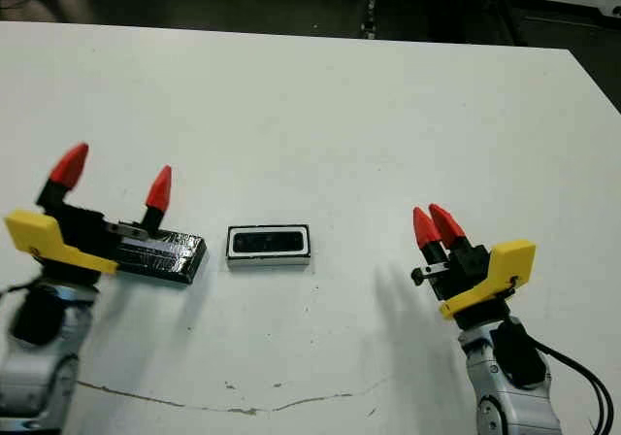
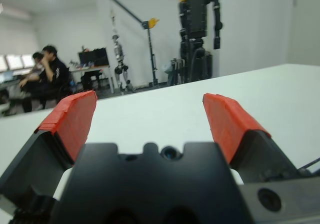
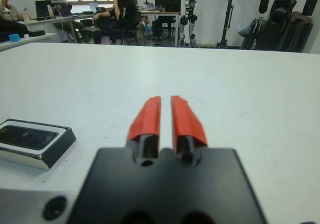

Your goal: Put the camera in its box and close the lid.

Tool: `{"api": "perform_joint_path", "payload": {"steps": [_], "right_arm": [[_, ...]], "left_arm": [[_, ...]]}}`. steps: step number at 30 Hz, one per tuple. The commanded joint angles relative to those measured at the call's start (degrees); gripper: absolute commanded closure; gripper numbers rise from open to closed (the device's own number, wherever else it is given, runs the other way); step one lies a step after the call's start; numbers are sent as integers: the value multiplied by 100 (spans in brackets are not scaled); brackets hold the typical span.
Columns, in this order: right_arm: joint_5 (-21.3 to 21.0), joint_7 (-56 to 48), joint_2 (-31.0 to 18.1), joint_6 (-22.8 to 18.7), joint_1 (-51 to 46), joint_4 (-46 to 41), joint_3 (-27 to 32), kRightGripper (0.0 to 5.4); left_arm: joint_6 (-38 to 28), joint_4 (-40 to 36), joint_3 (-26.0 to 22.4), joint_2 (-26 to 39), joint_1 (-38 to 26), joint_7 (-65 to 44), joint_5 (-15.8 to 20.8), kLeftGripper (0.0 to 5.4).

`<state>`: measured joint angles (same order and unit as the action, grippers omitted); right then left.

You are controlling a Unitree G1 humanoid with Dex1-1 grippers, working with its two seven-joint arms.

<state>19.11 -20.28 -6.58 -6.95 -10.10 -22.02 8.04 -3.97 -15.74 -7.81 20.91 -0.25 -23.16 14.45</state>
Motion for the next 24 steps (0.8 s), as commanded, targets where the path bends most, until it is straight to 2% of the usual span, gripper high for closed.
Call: {"api": "perform_joint_path", "payload": {"steps": [1, 5, 7, 10, 14, 16, 20, 24], "right_arm": [[-6, 102, -5, 28, -44, 25, -28, 536], [-2, 153, 6, 4, -56, 26, -81, 538], [-42, 184, -11, 24, -68, 30, -98, 538], [11, 171, -10, 51, -67, 74, -104, 538], [132, 98, -7, 84, -55, 152, -110, 538], [157, 89, -5, 97, -47, 187, -113, 538], [173, 86, -2, 140, -34, 255, -127, 538], [12, 221, 11, 180, -40, 286, -173, 538]], "left_arm": [[675, -3, -150, 1215, -441, -1269, 479, 0], [1234, 511, 72, 2616, -1431, -3018, 683, 0], [1301, 996, 393, 3064, -2076, -3911, 611, 0], [1510, 1622, 978, 3519, -2997, -4961, 316, 0], [966, 2248, 1720, 3677, -3844, -6042, -360, 0], [916, 2482, 2011, 3635, -4085, -6504, -527, 0], [449, 2973, 2742, 3610, -4533, -6934, -443, 0], [723, 3106, 3542, 3727, -4912, -6934, -414, 0]]}}
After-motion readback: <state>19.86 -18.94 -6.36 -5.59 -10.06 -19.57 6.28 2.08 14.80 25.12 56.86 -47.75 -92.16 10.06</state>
